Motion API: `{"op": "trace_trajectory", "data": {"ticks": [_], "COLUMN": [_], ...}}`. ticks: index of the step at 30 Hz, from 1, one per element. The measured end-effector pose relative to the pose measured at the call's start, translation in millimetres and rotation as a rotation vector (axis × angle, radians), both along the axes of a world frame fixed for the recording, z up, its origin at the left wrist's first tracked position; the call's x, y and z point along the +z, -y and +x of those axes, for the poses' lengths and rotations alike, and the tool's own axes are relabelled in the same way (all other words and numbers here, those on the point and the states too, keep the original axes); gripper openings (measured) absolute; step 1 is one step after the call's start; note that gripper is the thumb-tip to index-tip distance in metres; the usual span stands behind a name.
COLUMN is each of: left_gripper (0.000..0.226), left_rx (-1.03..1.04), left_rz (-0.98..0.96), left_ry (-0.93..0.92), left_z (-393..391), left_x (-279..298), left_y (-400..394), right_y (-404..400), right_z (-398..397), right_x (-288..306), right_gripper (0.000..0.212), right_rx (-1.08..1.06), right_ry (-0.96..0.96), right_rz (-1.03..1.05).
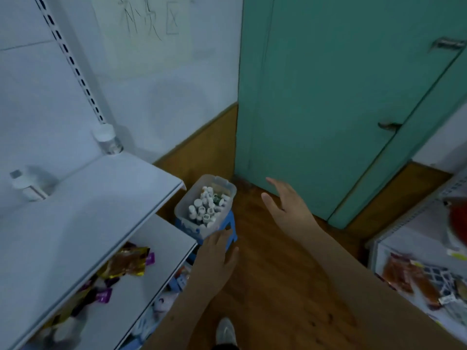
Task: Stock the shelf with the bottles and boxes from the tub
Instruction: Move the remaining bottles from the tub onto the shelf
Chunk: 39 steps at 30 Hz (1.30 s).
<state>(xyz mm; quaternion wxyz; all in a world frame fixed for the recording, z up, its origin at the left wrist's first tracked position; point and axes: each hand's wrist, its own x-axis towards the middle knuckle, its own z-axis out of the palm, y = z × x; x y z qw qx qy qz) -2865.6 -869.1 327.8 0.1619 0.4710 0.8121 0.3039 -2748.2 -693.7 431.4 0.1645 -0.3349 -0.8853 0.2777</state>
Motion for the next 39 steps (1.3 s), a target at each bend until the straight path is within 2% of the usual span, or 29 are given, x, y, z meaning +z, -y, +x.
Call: {"op": "trace_trajectory", "data": {"ticks": [5, 12, 18, 25, 27, 30, 34, 36, 37, 39], "left_gripper": [0.045, 0.046, 0.044, 0.058, 0.066, 0.059, 0.05, 0.057, 0.062, 0.054], "left_rx": [0.047, 0.16, 0.339, 0.627, 0.718, 0.793, 0.777, 0.781, 0.778, 0.794], "left_rz": [-0.006, -0.072, -0.163, -0.361, -0.447, -0.561, -0.667, -0.664, -0.659, -0.678], "left_ry": [0.036, 0.091, 0.226, 0.423, 0.462, 0.472, 0.451, 0.442, 0.43, 0.453], "left_z": [-58, -115, -166, -210, -216, -215, -214, -218, -221, -228], "left_x": [-5, -30, -68, -112, -126, -147, -170, -191, -204, -229], "left_y": [-62, -118, -165, -219, -222, -222, -230, -234, -237, -244], "right_y": [-70, -148, -235, -338, -354, -365, -361, -356, -354, -348], "right_z": [-60, -130, -218, -302, -320, -346, -366, -372, -373, -378], "right_x": [-3, -43, -83, -137, -157, -188, -231, -260, -276, -312], "right_gripper": [0.055, 0.054, 0.054, 0.053, 0.053, 0.053, 0.037, 0.035, 0.038, 0.047], "right_rx": [0.017, 0.108, 0.278, 0.375, 0.419, 0.485, 0.544, 0.573, 0.599, 0.656], "right_ry": [0.012, 0.057, 0.1, 0.226, 0.287, 0.391, 0.512, 0.592, 0.607, 0.659], "right_rz": [-0.027, -0.1, -0.161, -0.309, -0.349, -0.407, -0.484, -0.499, -0.478, -0.446]}}
